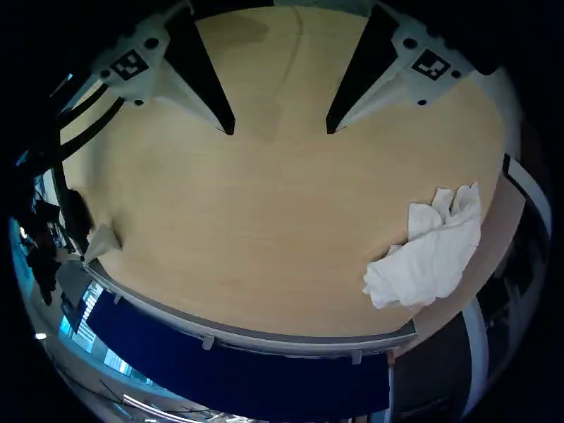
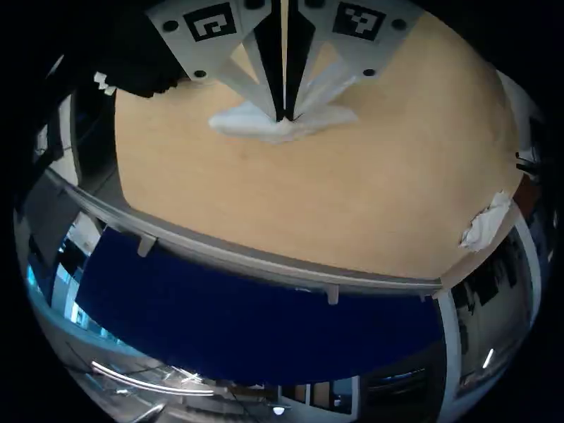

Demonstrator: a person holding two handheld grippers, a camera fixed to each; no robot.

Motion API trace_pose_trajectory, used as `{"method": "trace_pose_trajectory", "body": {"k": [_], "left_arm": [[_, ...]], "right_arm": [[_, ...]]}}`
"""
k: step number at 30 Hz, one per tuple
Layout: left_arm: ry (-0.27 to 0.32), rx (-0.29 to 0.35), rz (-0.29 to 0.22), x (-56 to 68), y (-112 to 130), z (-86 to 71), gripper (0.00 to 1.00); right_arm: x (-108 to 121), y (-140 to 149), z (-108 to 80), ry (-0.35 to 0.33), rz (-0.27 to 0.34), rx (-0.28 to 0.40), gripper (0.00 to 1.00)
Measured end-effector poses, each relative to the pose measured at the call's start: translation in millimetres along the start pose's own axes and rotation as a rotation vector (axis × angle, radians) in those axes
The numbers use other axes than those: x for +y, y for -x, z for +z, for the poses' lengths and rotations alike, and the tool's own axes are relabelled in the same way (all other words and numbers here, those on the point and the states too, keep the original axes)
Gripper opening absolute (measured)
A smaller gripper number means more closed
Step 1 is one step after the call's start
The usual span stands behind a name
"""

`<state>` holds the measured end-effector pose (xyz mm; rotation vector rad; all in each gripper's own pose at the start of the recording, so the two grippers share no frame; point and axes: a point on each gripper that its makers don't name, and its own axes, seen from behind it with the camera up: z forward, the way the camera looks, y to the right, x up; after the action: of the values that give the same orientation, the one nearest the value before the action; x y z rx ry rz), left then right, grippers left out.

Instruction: Fold towel

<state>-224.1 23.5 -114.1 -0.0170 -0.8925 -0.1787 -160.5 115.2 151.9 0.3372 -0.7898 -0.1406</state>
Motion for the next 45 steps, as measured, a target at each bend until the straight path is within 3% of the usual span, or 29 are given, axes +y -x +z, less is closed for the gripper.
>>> {"method": "trace_pose_trajectory", "body": {"k": [15,24,35,45], "left_arm": [[0.000,-0.008,0.019,5.2,3.2,-0.7,0.97],[-0.003,-0.011,0.019,6.0,7.4,-2.2,0.97],[-0.010,-0.019,0.017,3.9,10.9,-1.1,0.96],[-0.015,-0.021,0.025,2.3,10.4,-0.9,0.96]], "right_arm": [[22.3,102.6,-11.3,0.076,0.132,-0.103,0.03],[41.5,143.0,-10.7,0.167,0.176,-0.174,0.03],[45.4,187.5,0.5,0.223,0.224,-0.261,0.03],[49.2,206.9,3.3,0.262,0.227,-0.300,0.08]]}}
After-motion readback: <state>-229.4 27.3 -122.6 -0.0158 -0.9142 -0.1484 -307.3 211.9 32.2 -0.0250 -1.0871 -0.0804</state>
